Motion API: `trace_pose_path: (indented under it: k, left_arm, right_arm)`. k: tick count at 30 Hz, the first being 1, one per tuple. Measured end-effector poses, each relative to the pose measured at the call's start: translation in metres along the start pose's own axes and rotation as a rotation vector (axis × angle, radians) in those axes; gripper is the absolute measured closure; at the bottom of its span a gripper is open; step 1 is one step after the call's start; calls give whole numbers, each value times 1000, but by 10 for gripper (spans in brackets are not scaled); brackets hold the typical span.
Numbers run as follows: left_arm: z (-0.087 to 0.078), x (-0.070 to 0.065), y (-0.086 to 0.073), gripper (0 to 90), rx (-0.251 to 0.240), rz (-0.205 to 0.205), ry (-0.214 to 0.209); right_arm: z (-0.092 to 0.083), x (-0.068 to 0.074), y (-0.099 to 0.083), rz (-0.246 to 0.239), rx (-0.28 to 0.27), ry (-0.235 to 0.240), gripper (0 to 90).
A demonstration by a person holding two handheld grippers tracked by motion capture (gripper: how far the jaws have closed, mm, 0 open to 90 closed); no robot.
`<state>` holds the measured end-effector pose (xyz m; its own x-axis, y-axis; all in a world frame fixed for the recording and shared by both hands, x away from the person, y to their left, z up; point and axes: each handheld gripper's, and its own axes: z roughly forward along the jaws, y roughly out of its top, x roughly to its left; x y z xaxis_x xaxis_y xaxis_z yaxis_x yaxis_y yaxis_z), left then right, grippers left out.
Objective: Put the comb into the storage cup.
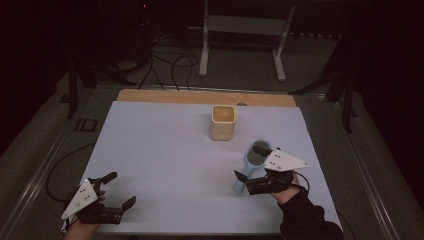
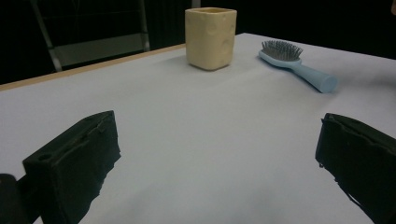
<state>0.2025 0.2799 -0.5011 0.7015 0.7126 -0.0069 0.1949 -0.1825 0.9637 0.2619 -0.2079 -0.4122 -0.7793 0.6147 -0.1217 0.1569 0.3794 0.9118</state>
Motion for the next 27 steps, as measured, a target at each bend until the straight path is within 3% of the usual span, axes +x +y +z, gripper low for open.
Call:
trace_pose_path:
  k: [16,22,27]
  left_arm:
    - [0,0,0,0,1,6,-2]
    - [0,0,0,0,1,7,-1]
    - [0,0,0,0,3,6,0]
  right_arm:
    - [39,0,-14,47,67,77,103]
    - [51,-2,-24,57,106,87,165]
    - [60,-3,-34,59,141,86,291]
